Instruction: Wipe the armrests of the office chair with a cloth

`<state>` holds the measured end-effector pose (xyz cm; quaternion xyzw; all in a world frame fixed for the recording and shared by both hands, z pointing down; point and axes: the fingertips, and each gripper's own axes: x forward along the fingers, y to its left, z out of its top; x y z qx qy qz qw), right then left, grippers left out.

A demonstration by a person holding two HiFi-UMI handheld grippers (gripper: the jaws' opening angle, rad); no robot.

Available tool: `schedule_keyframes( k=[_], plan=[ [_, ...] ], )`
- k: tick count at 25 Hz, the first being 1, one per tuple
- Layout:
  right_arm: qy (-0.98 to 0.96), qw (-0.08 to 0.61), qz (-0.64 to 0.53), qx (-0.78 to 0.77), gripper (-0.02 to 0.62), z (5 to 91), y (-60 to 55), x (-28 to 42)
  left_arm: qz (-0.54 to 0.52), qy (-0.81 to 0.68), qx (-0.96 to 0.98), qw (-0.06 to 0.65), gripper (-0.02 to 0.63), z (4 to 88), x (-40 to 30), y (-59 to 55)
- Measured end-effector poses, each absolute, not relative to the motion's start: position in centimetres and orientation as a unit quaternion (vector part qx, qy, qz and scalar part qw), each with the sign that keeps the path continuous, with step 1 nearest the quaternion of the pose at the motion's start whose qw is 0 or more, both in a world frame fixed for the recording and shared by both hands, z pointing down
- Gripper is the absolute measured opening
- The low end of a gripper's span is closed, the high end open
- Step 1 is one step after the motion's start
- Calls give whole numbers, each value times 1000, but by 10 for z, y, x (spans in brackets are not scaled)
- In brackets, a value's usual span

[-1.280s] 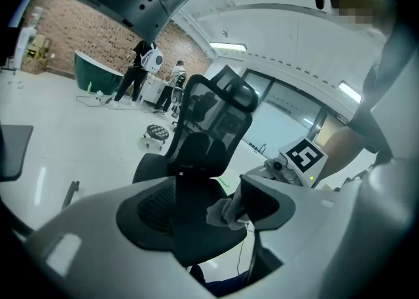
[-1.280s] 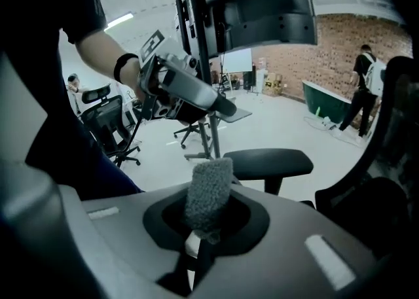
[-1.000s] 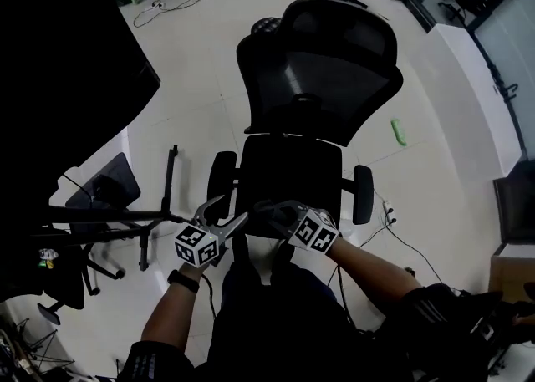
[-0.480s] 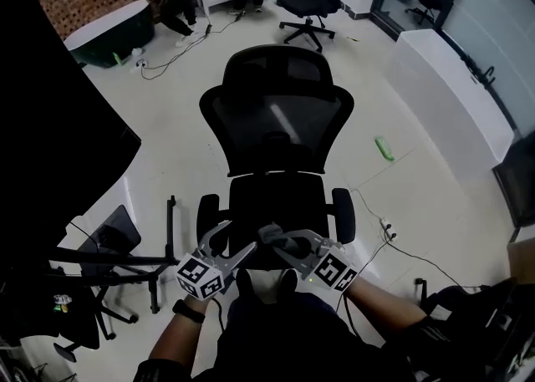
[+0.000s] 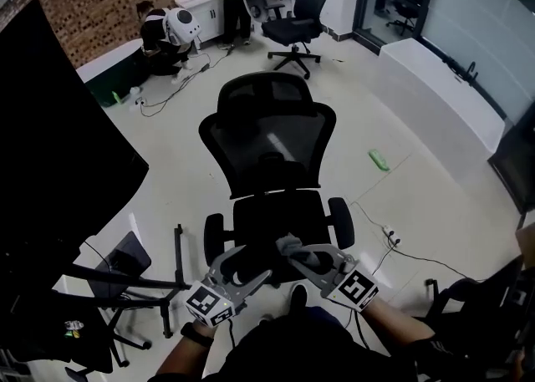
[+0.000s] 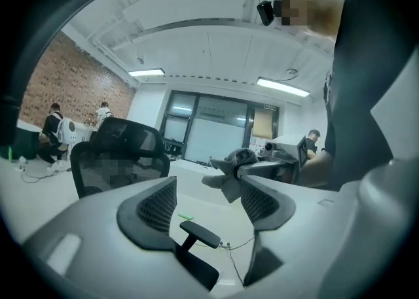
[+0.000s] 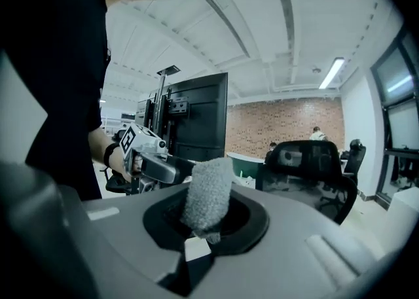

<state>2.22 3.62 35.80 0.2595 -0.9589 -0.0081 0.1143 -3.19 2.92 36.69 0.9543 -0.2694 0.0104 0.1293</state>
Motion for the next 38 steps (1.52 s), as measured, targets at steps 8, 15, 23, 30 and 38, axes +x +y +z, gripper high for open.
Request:
schedule_keyframes(
  k=[8,15,23,30,38],
  plan=[
    [-944,57,17,325,34,335,105,-16,2,-228,968,105,330,353,-78,110],
    [-938,50,27,342,34,330,163,-55,0,-222,968,117,325,354,-127,161],
    [-935,44,36,351,34,320,191,-64,-27,-208,972,109,324,339,-130,186],
    [-935,36,26,353,34,309,205,-56,-33,-204,973,106,324,334,-121,201],
    [-936,41,22,350,34,308,219,-37,-29,-210,973,96,324,329,-109,213]
  ],
)
